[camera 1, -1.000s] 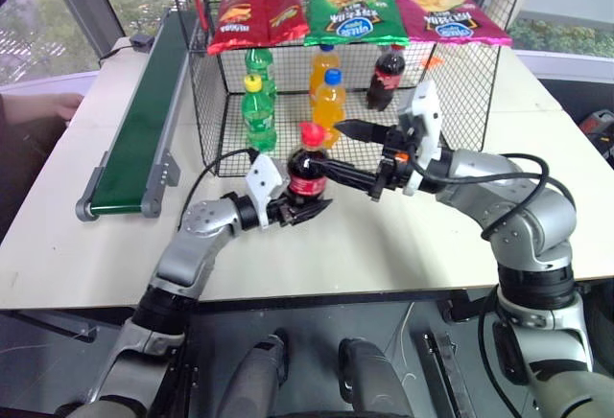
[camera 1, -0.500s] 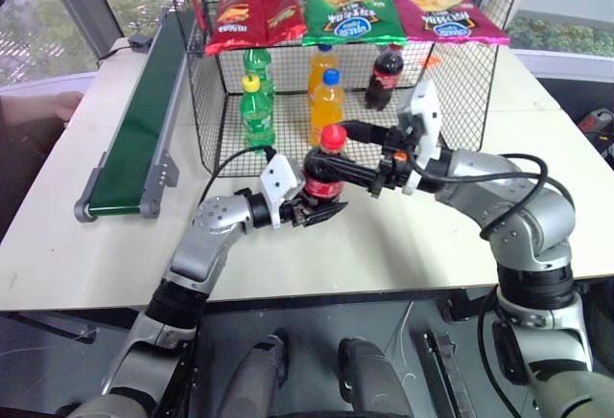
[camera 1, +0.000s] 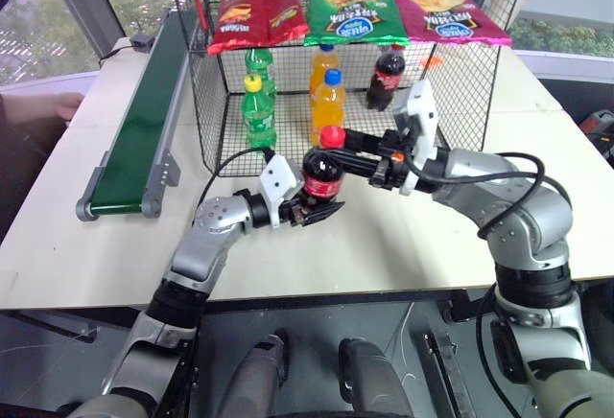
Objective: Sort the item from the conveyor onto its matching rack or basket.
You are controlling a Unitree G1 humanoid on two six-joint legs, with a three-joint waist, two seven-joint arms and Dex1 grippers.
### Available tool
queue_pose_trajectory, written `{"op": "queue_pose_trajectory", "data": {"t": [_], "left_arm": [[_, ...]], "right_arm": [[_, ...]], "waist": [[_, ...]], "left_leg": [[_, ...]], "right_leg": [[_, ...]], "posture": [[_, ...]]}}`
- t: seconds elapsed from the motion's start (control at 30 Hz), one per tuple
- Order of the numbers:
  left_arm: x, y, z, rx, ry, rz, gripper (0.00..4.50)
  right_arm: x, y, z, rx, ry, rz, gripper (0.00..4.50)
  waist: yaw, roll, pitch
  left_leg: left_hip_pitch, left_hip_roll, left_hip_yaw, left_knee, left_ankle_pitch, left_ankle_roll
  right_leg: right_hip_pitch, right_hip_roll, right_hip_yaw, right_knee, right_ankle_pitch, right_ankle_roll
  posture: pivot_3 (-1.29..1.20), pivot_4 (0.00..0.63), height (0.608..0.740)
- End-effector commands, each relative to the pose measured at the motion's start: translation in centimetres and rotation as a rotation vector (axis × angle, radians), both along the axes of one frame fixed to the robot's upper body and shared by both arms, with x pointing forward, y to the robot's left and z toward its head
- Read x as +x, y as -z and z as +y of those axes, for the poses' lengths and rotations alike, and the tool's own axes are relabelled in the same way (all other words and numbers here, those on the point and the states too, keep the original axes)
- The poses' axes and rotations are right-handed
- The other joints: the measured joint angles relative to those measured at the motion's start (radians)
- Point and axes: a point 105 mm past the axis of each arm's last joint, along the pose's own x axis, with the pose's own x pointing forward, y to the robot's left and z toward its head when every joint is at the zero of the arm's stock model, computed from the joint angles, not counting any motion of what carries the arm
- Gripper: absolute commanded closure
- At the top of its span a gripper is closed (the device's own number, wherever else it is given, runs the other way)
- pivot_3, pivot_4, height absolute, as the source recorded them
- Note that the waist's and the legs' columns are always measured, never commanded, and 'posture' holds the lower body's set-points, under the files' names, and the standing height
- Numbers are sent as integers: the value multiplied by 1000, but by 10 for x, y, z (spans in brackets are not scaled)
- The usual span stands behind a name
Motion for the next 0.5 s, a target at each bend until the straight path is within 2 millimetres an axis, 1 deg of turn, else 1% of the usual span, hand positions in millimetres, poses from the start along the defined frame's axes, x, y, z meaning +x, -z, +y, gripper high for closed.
{"op": "queue_pose_trajectory", "data": {"t": [0.03, 0.1, 0.23, 0.33, 0.5], "left_arm": [[-8, -21, -5, -30, 71, -66, 91], [-12, -18, -5, -13, 93, -53, 91], [-5, -18, 2, -1, 18, -73, 91], [1, -15, 11, 16, -46, -89, 91], [-9, -10, 19, 29, -47, -72, 91]], "right_arm": [[-3, -17, -1, 25, 0, -60, 3358], [-3, -17, -2, 23, 2, -59, 3358], [0, -18, -4, 29, 27, -62, 3358], [15, -25, -12, 68, 129, -81, 3358], [38, -36, -25, 110, 272, -105, 3358]], "waist": [[0, 0, 0], [-2, 0, 0], [-2, 0, 0], [-1, 0, 0], [-4, 0, 0]], "left_leg": [[0, 0, 0, 0, 0, 0], [0, 0, 0, 0, 0, 0], [0, 0, 0, 0, 0, 0], [0, 0, 0, 1, 0, 0], [1, 0, 0, 0, 0, 0]], "right_leg": [[0, 0, 0, 0, 0, 0], [0, 0, 0, 0, 0, 0], [0, 0, 0, 1, 0, 0], [0, 0, 0, 1, 0, 0], [-1, 0, 0, 2, 0, 0]], "posture": [[0, 150, 738], [0, 150, 738], [0, 150, 738], [0, 150, 738], [0, 150, 738]]}}
